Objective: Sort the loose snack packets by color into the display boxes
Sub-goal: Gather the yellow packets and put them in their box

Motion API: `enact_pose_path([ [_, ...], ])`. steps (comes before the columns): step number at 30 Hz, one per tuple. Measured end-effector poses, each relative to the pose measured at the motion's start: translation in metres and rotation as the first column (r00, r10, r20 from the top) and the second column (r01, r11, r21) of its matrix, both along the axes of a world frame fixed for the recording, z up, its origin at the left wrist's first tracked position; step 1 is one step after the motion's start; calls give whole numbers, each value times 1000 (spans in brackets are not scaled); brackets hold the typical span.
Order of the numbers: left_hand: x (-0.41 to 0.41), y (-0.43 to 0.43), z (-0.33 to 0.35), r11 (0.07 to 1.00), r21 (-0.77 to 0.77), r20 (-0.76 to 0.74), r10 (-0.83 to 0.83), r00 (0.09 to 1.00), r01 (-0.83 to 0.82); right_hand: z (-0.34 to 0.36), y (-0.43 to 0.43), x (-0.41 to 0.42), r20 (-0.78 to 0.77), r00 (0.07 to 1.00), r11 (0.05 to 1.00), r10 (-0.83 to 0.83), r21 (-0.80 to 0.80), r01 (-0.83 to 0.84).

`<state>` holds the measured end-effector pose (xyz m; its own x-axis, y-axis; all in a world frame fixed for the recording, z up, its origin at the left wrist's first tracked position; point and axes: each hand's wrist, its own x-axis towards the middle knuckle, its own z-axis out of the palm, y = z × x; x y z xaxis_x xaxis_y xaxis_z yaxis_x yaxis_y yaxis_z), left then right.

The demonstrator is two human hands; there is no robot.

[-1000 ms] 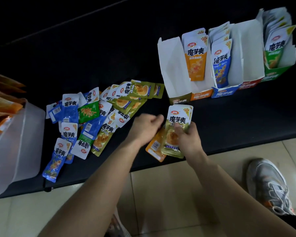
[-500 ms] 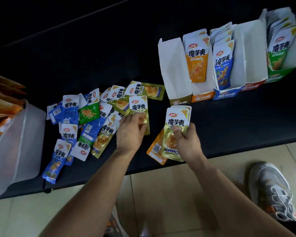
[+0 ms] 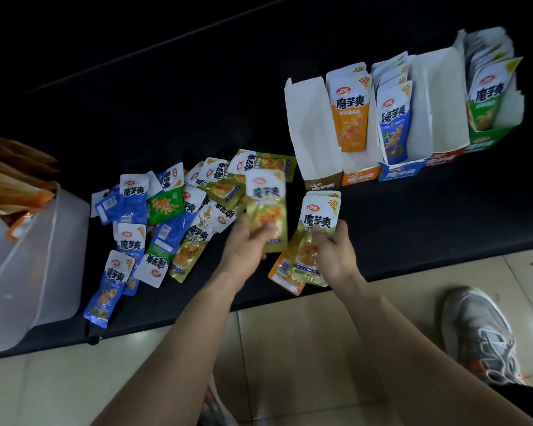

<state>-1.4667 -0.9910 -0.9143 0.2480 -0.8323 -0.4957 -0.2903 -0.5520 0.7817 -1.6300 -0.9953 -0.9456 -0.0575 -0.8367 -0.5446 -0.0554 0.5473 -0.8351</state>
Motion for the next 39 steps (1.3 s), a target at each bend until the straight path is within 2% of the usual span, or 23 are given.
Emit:
enact_pose_path([
  [3,-23,11,-3,950,154,-7,-272,962,270,1,-1,-1,107,988,994,-108,41,104],
  [6,-38,7,-6,875,196,206,-479,853,443,4,-1,-5,74,995,998,-66,-18,67],
  [8,-37,-3,-4,852,177,307,-523,795,493,2,-3,-9,4,1000,998,-31,-54,31],
  [9,-33,-12,-3,874,149,310,-486,817,463,0,-4,-11,-10,999,998,-31,-59,30],
  [11,-19,-38,-4,951,70,363,-306,880,301,-3,-7,-17,-12,999,998,-47,-53,47],
  [14,5,-94,-20,999,41,497,-33,867,14,-9,-6,-23,-9,998,997,-56,-50,56],
  [17,4,-131,-28,987,97,530,56,846,-126,-12,-6,-24,-4,999,998,-45,-51,45],
  [22,-9,-139,-25,983,107,632,49,773,-150,-15,-6,-25,-58,998,998,0,-63,-3],
  [28,9,-87,-37,991,134,588,-76,805,-5,-12,-5,-27,-40,999,999,7,-43,-9],
  [31,22,-64,-41,992,128,533,-74,843,6,-10,-3,-27,-19,1000,999,6,-36,-7],
  [35,9,-65,-40,972,229,654,-109,748,-58,-8,-1,-27,-11,1000,999,20,-37,-21],
  [36,5,-67,-39,969,238,652,-115,749,-59,-8,-2,-27,-11,1000,999,25,-39,-26],
  [39,1,-66,-32,987,153,527,-31,850,-59,-5,-3,-25,-12,1000,999,29,-38,-29],
])
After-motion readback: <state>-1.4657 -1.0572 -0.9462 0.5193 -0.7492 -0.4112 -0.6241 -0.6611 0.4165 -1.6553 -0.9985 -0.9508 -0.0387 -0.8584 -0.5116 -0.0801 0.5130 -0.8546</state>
